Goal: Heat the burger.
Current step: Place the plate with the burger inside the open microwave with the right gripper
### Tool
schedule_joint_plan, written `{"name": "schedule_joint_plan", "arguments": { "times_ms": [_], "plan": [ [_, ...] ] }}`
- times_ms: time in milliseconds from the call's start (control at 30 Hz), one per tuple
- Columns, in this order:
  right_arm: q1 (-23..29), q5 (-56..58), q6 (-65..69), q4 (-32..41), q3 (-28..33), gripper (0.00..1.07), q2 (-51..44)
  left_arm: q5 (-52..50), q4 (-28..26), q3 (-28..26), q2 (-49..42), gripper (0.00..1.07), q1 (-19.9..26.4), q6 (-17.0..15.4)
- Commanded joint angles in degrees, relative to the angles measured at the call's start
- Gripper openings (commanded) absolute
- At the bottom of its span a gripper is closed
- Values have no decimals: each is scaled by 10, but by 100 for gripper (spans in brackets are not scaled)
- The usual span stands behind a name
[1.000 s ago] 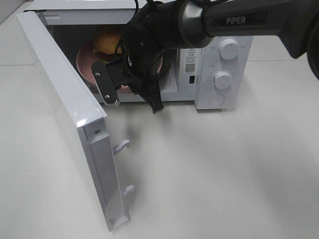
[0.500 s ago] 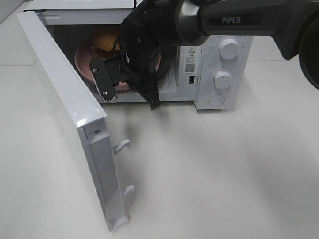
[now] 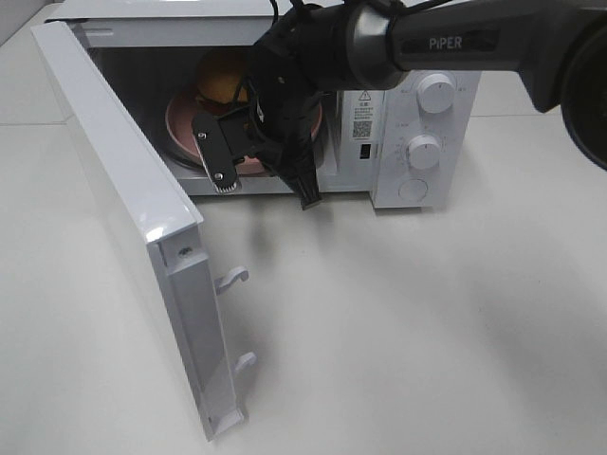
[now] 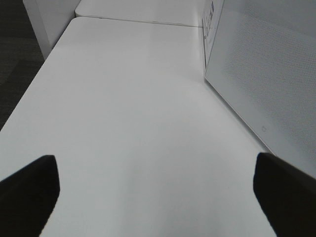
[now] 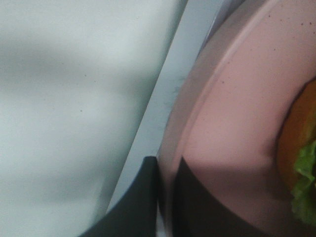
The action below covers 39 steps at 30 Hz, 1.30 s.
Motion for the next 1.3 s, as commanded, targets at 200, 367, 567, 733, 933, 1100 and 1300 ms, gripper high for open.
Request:
{"name": "schedule_joint_plan", "arguments": {
  "times_ms": [200,367,567,733,933,1100,1300],
  "plan": [
    [-10,-40,-1,-13,-11,0,-4,-1,-3,-1,-7,102,2,2],
    [-10,-44,-1,-9,-11,0,-4,-1,-3,-1,-7,102,2,2],
    [-10,-44,-3,-6,-11,0,-4,-1,-3,-1,-7,102,2,2],
    [-10,-44,-9,-1,-11,0,-4,-1,-3,-1,-7,102,2,2],
    [-10,-49,-24,11,-11,0,-4,-1,-3,-1,-7,102,2,2],
    [-10,-49,-25,11,-15,0,1,-1,-3,-1,-7,102,2,2],
    [-9,-24,-20,17,-63,0,24,-1,-3,-1,-7,102,2,3]
  ]
}}
